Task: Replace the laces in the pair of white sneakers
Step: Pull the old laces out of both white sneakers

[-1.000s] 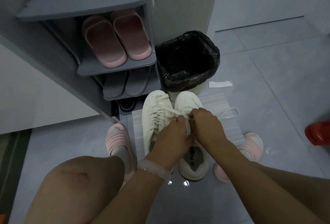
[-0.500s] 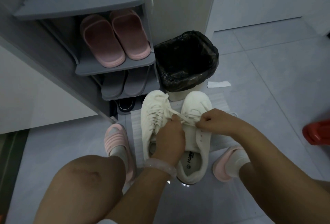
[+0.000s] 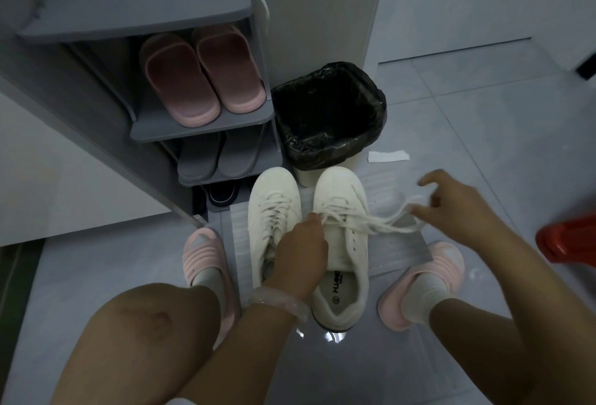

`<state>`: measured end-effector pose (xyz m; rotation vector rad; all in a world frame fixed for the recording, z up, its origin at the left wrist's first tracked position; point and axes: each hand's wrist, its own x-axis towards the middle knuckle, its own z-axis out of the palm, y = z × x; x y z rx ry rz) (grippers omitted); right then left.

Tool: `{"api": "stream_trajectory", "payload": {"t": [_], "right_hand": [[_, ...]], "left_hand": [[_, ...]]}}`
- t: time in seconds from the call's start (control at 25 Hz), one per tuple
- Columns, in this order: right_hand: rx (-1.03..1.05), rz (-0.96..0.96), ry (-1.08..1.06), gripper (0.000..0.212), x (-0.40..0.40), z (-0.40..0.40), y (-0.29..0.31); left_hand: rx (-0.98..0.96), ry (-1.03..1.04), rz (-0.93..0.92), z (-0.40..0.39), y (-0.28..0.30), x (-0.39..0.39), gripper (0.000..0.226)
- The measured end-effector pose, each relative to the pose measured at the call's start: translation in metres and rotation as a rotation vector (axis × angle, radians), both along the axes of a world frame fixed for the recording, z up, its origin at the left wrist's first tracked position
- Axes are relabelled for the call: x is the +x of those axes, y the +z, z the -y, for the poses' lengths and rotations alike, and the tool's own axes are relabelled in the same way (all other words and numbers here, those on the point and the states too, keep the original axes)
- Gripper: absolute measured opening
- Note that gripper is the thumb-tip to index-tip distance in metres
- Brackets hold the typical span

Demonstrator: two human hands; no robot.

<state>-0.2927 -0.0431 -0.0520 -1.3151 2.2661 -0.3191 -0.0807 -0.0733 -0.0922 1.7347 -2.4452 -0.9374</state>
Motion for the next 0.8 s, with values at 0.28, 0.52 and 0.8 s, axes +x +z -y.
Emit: {"api": "stream_trajectory", "payload": {"t": [0.28, 0.52, 0.8], "right_hand": [[-0.082, -0.213, 0.407, 0.025, 0.056, 0.003, -0.035], [-0.071, -0.215, 0.373, 0.025, 0.066, 0.005, -0.042], [-0.12, -0.143, 0.293, 0.013, 0.064, 0.011, -0.039]], "left_hand": [[0.026, 0.01, -0.013, 0.0, 0.001, 0.0, 0.022], [-0.005, -0.062, -0.015, 0.0, 0.001, 0.001, 0.029], [-0.012, -0.072, -0.099, 0.004, 0.003, 0.008, 0.018]]}}
